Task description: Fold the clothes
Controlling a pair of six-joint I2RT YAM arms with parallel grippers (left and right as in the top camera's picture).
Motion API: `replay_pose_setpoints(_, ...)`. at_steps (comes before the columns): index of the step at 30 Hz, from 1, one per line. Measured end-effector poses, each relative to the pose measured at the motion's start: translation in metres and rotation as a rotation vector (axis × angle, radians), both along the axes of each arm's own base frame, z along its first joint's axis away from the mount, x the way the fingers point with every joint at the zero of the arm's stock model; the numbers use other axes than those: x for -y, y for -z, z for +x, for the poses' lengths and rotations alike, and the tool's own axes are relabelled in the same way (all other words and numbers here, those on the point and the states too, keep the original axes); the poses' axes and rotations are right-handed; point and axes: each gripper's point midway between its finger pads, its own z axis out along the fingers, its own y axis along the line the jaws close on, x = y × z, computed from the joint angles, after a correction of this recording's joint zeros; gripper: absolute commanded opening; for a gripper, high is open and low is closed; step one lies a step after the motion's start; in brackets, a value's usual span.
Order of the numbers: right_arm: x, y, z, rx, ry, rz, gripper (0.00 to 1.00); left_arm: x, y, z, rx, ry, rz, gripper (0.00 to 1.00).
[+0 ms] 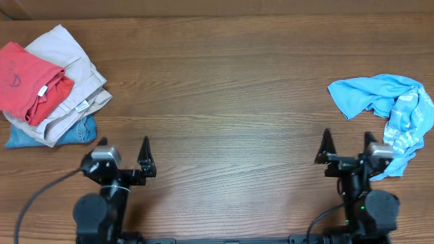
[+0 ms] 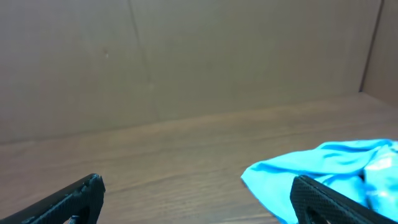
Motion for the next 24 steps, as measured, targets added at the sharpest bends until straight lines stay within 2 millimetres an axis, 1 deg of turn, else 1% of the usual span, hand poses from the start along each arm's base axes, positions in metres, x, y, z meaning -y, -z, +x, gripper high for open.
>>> replay_pose_setpoints(2,0.001,-0.011,0.004,-0.047,0.008,-0.003,1.0,0.0,-0.001,0.006,-0.074,0.001,0.007,1.0)
replay_pose_setpoints(3,0.001,-0.013,0.006,-0.067,0.01,-0.004,1.0,0.0,0.0,0.009,-0.113,0.002,0.011,1.0)
replay_pose_setpoints(5,0.001,-0.012,0.013,-0.146,0.012,-0.007,1.0,0.0,0.008,0.014,-0.214,0.005,0.021,1.0)
replay_pose_setpoints(7,0.001,-0.007,0.023,-0.247,0.015,-0.012,1.0,0.0,0.015,0.019,-0.315,0.009,0.03,1.0)
replay_pose_setpoints(11,0.001,0.015,0.046,-0.488,0.02,-0.025,1.0,0.0,0.026,0.027,-0.497,0.015,0.037,1.0)
replay_pose_setpoints(13,0.001,0.022,0.06,-0.56,0.02,-0.029,1.0,0.0,0.029,0.032,-0.56,0.016,0.037,1.0)
replay_pose_setpoints(16,0.002,0.044,0.094,-0.687,0.027,-0.035,1.0,0.0,0.035,0.04,-0.621,0.018,0.037,1.0)
replay_pose_setpoints(17,0.003,0.052,0.109,-0.714,0.032,-0.04,1.0,0.001,0.039,0.043,-0.644,0.021,0.036,1.0)
replay_pose_setpoints(19,0.006,0.065,0.127,-0.735,0.041,-0.042,1.0,0.002,0.048,0.045,-0.679,0.025,0.034,1.0)
replay_pose_setpoints(21,0.016,0.08,0.144,-0.746,0.072,-0.02,1.0,0.002,0.056,0.046,-0.711,0.028,0.031,1.0)
replay_pose_setpoints(23,0.037,0.099,0.153,-0.771,0.136,0.029,1.0,0.002,0.062,0.047,-0.731,0.029,0.031,1.0)
replay_pose_setpoints(24,0.051,0.11,0.156,-0.785,0.171,0.059,1.0,0.002,0.064,0.048,-0.738,0.03,0.031,1.0)
